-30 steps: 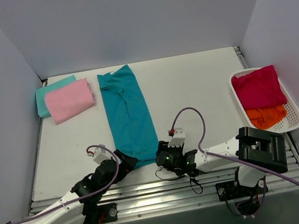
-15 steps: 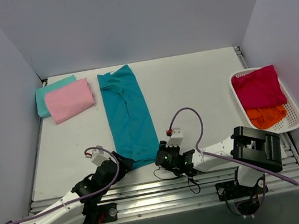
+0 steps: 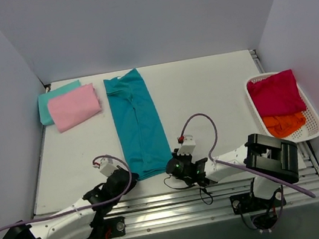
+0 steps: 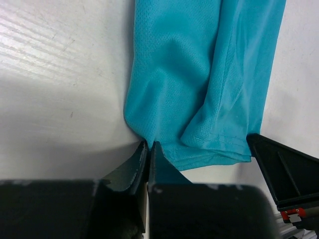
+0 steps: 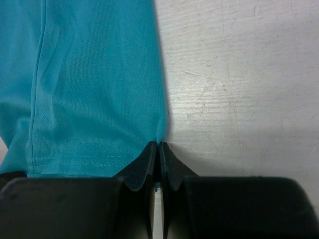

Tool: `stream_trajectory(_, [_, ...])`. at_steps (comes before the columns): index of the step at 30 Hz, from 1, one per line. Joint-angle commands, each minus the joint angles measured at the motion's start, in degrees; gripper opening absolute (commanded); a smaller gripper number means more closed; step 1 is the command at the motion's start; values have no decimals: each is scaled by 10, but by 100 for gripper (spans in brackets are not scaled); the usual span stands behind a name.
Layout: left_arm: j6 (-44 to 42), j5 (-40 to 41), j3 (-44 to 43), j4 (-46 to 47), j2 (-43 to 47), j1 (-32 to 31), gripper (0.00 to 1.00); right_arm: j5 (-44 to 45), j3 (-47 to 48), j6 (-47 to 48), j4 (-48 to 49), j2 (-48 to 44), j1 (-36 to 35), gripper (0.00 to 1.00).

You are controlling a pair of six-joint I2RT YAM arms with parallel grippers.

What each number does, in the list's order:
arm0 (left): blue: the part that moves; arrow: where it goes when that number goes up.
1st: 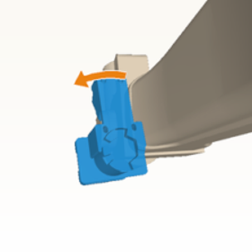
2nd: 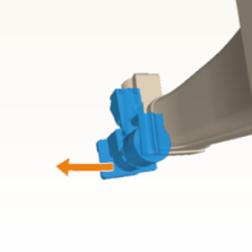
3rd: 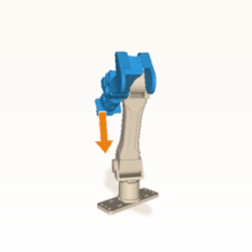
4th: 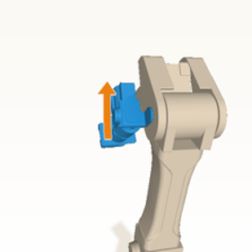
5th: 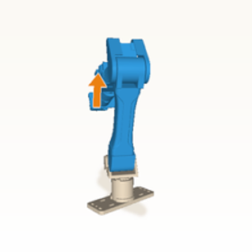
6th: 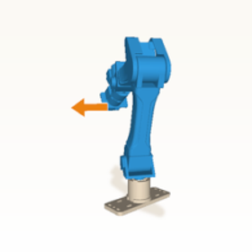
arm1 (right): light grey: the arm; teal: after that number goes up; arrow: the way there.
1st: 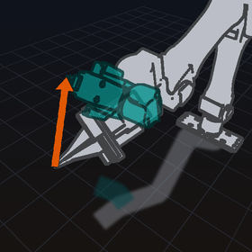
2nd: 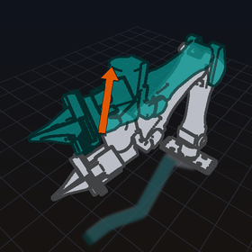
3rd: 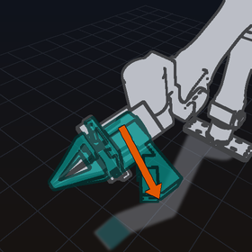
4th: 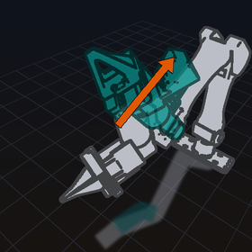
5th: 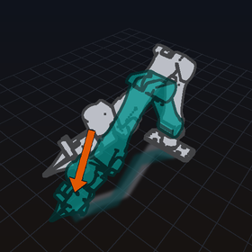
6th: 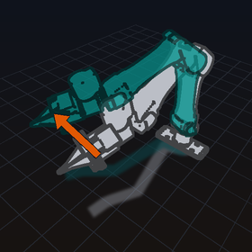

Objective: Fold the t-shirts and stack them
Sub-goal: Fold the tshirt

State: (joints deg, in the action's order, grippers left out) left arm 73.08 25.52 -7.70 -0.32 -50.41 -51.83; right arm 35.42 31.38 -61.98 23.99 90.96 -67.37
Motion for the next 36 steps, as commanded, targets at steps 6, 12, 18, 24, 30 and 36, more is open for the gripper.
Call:
stream_trajectory(6, [-30,8,-41,-103,-4,-3,2,21,-39,-23,-64,-39,5,0])
stream_trajectory(12, [-41,15,-55,-201,91,-4,2,38,-59,-37,-103,-95,1,0])
stream_trajectory(18, [-45,27,-76,-246,127,-4,2,43,-53,-35,-121,-111,-1,0])
stream_trajectory(24, [-59,16,-107,-239,117,-4,2,47,-22,-18,-137,-119,-4,0])
stream_trajectory(30, [-95,23,-167,-248,103,-2,2,65,16,3,-171,-148,-5,0])
stream_trajectory(36, [-139,30,-244,-246,83,9,2,100,90,51,-198,-158,0,0])
